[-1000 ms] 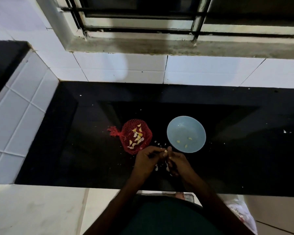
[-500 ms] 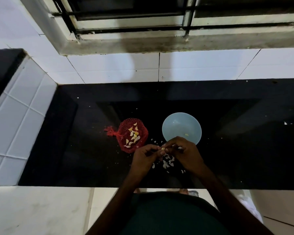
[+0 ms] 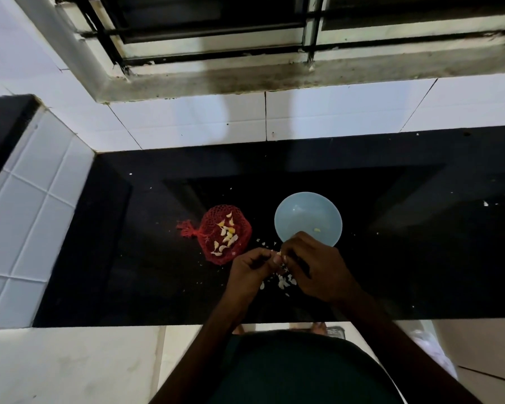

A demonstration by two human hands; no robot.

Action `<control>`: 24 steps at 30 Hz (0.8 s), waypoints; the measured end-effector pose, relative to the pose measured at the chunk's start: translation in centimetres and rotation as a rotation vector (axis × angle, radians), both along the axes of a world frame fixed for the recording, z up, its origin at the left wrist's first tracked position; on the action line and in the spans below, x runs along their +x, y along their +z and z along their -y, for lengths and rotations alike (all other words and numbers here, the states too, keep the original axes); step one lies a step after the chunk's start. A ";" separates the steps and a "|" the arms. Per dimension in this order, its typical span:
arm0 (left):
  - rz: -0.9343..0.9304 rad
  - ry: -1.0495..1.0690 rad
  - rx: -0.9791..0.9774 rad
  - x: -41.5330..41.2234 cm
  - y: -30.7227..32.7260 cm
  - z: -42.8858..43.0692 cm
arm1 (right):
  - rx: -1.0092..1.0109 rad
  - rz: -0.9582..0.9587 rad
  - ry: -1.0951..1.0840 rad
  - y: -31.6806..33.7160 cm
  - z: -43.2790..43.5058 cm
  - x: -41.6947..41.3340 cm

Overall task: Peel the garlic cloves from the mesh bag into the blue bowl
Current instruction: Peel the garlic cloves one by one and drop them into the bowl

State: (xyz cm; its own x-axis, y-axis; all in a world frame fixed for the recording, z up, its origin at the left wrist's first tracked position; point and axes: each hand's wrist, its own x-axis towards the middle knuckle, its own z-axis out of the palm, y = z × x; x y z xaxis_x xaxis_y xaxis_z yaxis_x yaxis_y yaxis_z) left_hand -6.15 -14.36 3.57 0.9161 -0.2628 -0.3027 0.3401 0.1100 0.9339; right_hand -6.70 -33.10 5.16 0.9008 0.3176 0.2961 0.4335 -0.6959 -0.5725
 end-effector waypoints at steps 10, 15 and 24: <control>0.071 0.056 0.023 -0.2 0.1 0.4 | 0.049 -0.011 -0.128 -0.6 -1.6 -0.3; 0.104 0.097 -0.011 -0.1 0.5 1.0 | 0.292 -0.100 -0.235 -1.4 -2.9 -0.2; 0.177 0.115 0.141 0.3 -0.1 0.9 | 0.126 -0.068 -0.233 -1.2 -2.3 -0.3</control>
